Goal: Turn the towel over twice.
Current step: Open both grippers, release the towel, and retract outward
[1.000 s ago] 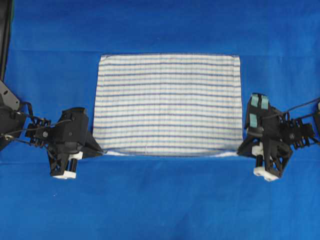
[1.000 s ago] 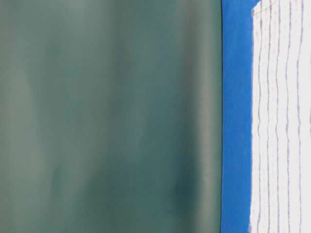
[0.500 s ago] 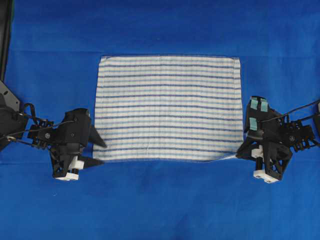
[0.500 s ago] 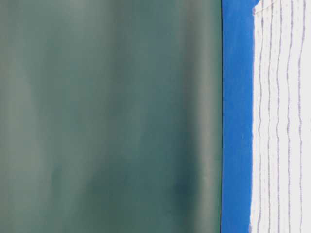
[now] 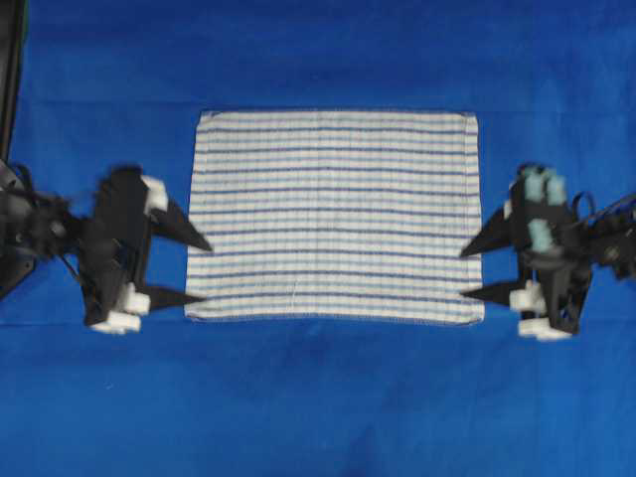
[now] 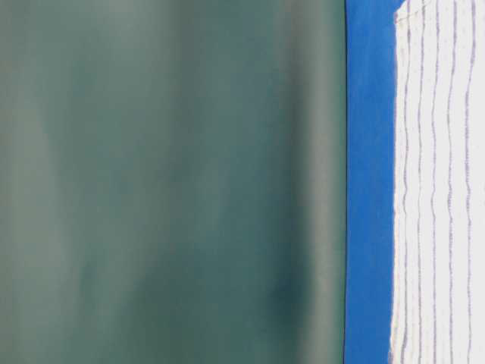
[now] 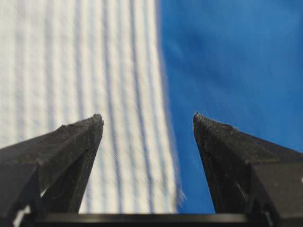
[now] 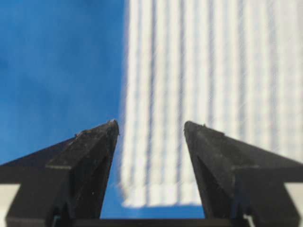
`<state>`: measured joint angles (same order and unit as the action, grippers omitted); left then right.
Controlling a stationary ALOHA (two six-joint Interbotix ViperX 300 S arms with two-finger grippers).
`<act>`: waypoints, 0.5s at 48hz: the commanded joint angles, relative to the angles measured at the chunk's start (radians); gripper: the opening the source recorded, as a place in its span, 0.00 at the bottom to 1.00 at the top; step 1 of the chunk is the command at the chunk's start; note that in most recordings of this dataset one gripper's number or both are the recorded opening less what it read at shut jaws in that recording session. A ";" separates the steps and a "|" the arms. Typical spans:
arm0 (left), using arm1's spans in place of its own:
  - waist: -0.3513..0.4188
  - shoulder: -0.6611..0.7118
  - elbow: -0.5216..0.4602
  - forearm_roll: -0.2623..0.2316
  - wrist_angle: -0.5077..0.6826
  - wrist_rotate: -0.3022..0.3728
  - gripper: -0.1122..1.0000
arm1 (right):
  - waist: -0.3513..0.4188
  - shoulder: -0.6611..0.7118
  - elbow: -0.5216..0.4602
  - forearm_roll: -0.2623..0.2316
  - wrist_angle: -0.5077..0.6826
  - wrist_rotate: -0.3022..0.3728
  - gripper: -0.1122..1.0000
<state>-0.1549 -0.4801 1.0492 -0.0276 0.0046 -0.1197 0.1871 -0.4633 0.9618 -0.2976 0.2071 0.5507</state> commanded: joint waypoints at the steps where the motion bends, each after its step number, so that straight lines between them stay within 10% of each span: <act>1: 0.038 -0.080 0.009 0.002 -0.011 0.041 0.74 | -0.035 -0.078 -0.003 -0.060 -0.002 0.000 0.69; 14: 0.155 -0.321 0.101 0.002 -0.087 0.189 0.74 | -0.198 -0.318 0.067 -0.221 -0.043 0.000 0.69; 24: 0.221 -0.491 0.196 0.002 -0.091 0.209 0.74 | -0.305 -0.439 0.164 -0.245 -0.123 0.000 0.68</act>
<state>0.0476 -0.9250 1.2272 -0.0261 -0.0782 0.0905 -0.0874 -0.8728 1.1091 -0.5400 0.1243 0.5522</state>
